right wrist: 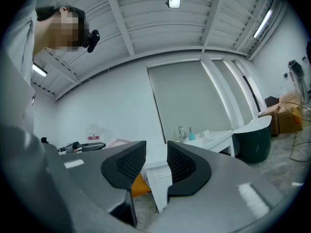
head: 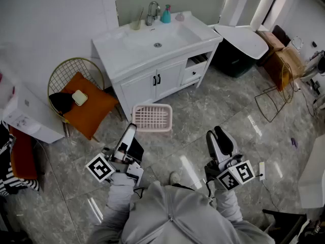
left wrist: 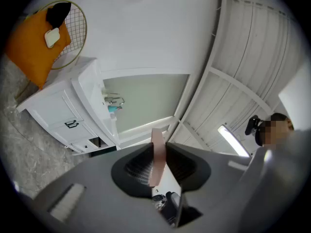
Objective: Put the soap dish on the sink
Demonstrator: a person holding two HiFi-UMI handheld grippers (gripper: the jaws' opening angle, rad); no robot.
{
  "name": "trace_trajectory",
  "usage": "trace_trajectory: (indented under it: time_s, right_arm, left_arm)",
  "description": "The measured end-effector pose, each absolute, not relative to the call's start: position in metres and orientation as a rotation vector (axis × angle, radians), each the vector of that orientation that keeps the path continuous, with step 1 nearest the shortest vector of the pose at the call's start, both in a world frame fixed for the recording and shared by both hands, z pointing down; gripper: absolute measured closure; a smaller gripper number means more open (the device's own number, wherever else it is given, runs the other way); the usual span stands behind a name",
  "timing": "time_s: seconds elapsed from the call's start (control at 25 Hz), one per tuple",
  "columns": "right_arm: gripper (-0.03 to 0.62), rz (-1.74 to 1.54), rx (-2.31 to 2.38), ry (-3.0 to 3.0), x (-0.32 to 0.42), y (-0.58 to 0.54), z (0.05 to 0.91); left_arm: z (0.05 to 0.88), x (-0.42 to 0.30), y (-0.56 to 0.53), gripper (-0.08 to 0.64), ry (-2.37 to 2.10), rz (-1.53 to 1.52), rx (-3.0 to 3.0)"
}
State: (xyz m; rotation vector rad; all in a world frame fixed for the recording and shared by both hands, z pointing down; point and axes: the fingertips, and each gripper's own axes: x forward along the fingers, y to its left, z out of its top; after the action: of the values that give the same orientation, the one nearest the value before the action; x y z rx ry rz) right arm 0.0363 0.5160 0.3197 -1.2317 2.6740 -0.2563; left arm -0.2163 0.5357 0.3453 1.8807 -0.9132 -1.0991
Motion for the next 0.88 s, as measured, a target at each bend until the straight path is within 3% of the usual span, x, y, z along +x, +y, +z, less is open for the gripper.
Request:
trace_trajectory:
  time_s: [0.88]
  right_arm:
    - [0.476,-0.294,-1.195,2.565,0.063,0.468,0.312]
  left_arm:
    - [0.341,-0.187,0.491,0.423,-0.953,-1.116,1.887]
